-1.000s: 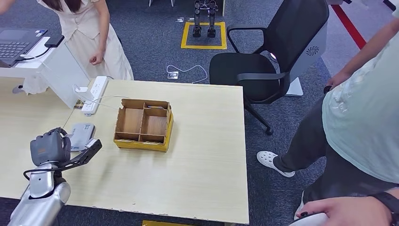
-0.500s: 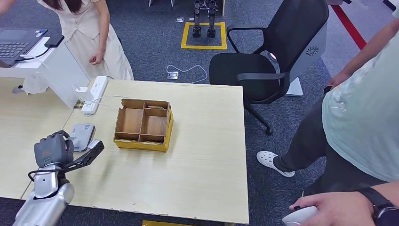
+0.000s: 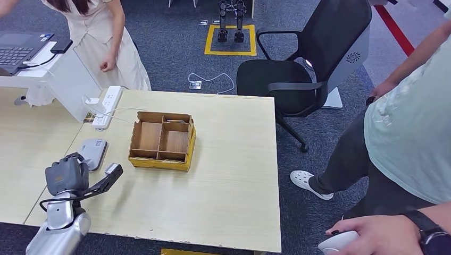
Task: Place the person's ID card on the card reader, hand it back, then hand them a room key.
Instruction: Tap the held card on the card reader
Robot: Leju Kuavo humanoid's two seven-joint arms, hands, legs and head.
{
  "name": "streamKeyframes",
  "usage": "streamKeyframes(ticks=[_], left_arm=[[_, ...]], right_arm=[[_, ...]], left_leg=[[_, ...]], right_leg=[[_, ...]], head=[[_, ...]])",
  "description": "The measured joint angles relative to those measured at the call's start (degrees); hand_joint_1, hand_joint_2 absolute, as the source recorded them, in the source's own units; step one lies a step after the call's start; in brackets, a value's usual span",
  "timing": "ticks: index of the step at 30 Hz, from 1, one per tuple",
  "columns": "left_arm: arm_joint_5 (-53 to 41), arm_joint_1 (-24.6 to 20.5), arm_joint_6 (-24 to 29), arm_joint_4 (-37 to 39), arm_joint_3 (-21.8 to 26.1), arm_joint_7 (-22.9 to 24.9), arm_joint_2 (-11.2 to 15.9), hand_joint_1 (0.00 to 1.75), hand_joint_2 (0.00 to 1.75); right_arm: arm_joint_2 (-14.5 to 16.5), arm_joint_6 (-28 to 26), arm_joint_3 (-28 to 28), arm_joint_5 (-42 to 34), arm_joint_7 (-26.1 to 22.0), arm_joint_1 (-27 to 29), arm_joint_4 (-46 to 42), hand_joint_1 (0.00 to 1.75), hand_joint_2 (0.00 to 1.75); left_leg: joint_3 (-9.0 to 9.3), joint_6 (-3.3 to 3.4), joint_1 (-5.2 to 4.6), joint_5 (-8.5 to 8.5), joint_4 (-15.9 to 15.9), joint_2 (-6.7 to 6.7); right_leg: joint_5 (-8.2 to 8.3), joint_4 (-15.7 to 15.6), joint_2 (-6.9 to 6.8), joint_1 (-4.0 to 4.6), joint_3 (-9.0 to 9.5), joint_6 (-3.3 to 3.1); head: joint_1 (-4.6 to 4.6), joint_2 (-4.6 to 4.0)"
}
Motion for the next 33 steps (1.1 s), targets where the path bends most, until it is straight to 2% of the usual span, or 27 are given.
streamKeyframes(ticks=[13,26,33], left_arm=[[-0.2,-0.2,1.0,0.7,0.0,-0.6,-0.2,1.75,1.75],[0.7,-2.2,2.0,0.7,0.0,-1.8,0.2,1.75,1.75],[1.9,-5.0,2.1,0.7,0.0,-3.1,0.6,1.75,1.75]], right_arm=[[0.0,-0.9,1.3,-1.6,-0.4,-0.1,0.0,0.0,1.75],[0.0,-1.2,2.7,-2.4,-1.0,-0.7,0.0,0.0,1.75],[0.0,-1.2,3.6,-3.5,-1.9,-1.5,0.2,0.0,1.75]], left_leg=[[0.0,0.0,0.0,0.0,0.0,-0.01],[0.0,0.0,0.0,0.0,0.0,-0.01],[0.01,0.02,0.0,0.02,0.0,-0.01]], right_leg=[[0.0,0.0,0.0,0.0,0.0,0.0],[0.01,0.0,-0.01,0.0,0.0,0.01],[0.04,0.0,-0.01,0.0,0.01,0.02]], head=[[0.01,0.0],[0.01,0.0],[0.0,0.0]])
